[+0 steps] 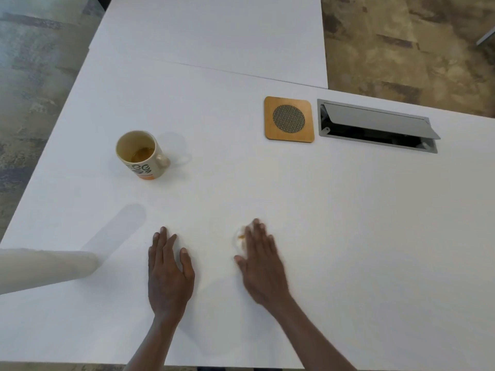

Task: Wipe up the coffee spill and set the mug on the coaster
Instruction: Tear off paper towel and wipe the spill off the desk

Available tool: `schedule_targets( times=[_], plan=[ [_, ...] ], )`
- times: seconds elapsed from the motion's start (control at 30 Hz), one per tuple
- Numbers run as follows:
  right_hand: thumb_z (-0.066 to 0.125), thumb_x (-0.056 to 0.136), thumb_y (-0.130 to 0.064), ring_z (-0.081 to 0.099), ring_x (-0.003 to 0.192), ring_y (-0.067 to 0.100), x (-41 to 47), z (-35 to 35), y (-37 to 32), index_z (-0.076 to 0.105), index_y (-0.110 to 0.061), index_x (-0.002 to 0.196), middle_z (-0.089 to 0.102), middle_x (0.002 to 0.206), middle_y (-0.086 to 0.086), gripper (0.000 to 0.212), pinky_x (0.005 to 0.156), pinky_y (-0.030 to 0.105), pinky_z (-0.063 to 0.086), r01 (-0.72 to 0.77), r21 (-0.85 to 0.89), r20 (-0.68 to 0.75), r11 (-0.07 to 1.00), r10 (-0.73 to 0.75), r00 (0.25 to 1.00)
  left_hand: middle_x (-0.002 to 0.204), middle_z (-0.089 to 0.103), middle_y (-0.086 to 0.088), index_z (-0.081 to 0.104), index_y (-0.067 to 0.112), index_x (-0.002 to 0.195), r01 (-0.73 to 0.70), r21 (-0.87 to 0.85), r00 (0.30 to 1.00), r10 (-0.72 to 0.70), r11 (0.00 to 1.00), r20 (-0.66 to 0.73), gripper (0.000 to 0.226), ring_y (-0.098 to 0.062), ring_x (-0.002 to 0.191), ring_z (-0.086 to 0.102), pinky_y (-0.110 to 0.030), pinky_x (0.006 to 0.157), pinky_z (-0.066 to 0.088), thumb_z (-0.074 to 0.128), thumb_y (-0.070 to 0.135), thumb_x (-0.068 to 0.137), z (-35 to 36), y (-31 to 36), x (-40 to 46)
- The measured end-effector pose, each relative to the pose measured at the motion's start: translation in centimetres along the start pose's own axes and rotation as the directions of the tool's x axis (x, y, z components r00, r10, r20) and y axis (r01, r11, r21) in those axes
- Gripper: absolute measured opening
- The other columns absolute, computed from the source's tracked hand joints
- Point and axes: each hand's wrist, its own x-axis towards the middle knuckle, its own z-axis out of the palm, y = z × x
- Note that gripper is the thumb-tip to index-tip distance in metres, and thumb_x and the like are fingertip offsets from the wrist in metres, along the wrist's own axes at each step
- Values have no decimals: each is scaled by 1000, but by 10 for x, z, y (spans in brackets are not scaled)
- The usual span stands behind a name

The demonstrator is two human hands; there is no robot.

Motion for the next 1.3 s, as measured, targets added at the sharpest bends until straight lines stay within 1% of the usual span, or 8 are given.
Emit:
schedule_targets(
  times=[0.33, 0.53, 0.8, 0.9, 1.0, 1.07, 1.2, 1.3],
  plan=[
    [30, 103, -39, -10, 152, 17, 64, -24, -10, 1, -6, 155, -7, 165, 8, 68, 124, 35, -5, -25, 203, -10, 979, 28, 1000, 161, 38, -10, 53, 2, 138, -16, -25, 1000, 16, 1000, -8, 48, -20, 154, 26, -46, 122, 28, 36, 28, 102, 0, -1, 1],
    [59, 96, -28, 39, 129, 28, 16, -41, 19, 48, -5, 137, 42, 142, 11, 49, 106, 41, 43, -238, 334, -231, 912, 324, 917, 162, 37, -9, 52, 3, 139, -21, -18, 1000, 21, 1000, 1, 49, -19, 154, 24, -40, 125, 22, 36, 30, 102, 0, -1, 0],
    [57, 91, -10, 59, 94, 30, 47, -61, 1, 65, -2, 106, 60, 105, 14, 19, 80, 35, 45, -341, 200, -68, 919, 360, 931, 161, 37, -11, 52, 3, 139, -32, -8, 999, 32, 999, -5, 49, -21, 154, 25, -39, 126, 20, 37, 32, 102, 0, -1, 1],
    [63, 87, -3, 63, 81, 26, 52, -75, 6, 71, 2, 94, 68, 86, 12, 12, 76, 33, 52, -476, 780, 260, 407, 481, 837, 161, 38, -11, 52, 2, 139, -34, 0, 999, 34, 999, -11, 50, -21, 154, 26, -41, 125, 22, 37, 32, 101, 1, -2, 2],
    [58, 88, 7, 64, 79, 23, 49, -82, 1, 67, 6, 102, 66, 89, 14, 17, 70, 26, 57, -465, 859, 508, -213, 253, 823, 161, 38, -11, 53, 2, 138, -26, 2, 1000, 26, 1000, -11, 49, -21, 154, 26, -40, 125, 22, 38, 31, 101, 2, -2, 1],
    [57, 87, 8, 65, 81, 25, 47, -80, 1, 69, 0, 106, 68, 92, 15, 23, 71, 27, 56, -507, 855, 516, -110, 283, 809, 161, 38, -10, 53, 3, 138, -23, 0, 1000, 23, 1000, -14, 49, -21, 154, 26, -39, 125, 22, 38, 32, 101, 1, -2, 1],
    [59, 86, -3, 63, 55, 4, 41, -72, 5, 76, -18, 96, 70, 77, 3, 25, 49, 16, 51, -414, 681, 141, 604, 447, 883, 162, 36, -6, 52, 5, 138, -9, 1, 1000, 9, 1000, -9, 50, -18, 154, 25, -28, 126, 15, 38, 34, 101, 1, -1, 1],
    [61, 87, -7, 62, 59, 1, 40, -67, 9, 74, -16, 100, 65, 80, -4, 21, 53, 24, 55, -381, 640, 58, 667, 453, 890, 162, 37, -6, 53, 5, 138, -8, 1, 1000, 8, 1000, -10, 49, -18, 154, 25, -27, 126, 14, 40, 34, 101, 0, -1, 0]
  ],
)
